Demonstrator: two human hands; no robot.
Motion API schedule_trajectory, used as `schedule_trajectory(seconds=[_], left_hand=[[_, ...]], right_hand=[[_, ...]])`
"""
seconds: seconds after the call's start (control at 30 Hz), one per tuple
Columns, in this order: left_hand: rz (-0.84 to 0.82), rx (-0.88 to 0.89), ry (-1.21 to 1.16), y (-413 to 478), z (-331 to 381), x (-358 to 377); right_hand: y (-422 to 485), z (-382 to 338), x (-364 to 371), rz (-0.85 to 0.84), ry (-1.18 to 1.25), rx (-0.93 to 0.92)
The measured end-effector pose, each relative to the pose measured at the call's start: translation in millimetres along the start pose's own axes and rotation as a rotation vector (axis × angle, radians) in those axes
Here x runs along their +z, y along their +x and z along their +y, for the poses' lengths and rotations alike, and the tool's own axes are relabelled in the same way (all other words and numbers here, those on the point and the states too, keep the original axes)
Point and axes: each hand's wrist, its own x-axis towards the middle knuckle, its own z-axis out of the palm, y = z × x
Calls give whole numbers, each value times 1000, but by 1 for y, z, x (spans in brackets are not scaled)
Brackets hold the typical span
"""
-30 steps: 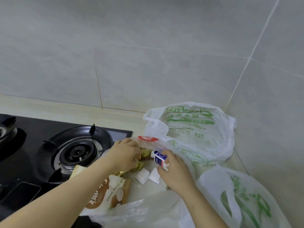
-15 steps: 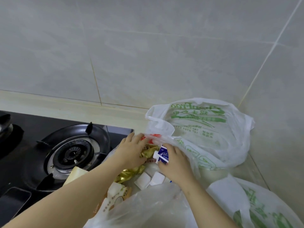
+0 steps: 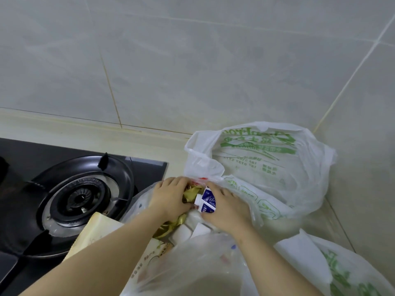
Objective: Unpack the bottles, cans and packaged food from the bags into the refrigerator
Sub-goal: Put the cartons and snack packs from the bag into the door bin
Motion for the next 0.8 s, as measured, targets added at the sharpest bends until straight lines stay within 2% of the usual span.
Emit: schedule_trajectory(seconds=[0.17, 0.43, 0.63, 0.8], left_hand=[[40, -40, -45, 0, -2, 6], [61, -113, 123, -6, 14, 14], [-123, -103, -101, -6, 8, -3], [-80, -7, -204, -9, 14, -10]], right_hand=[[-8, -3, 7, 82, -32, -1], [-22, -3, 4, 93, 112, 33], [-34, 2, 1, 131, 250, 91], [-43, -1, -4, 210, 566, 165]])
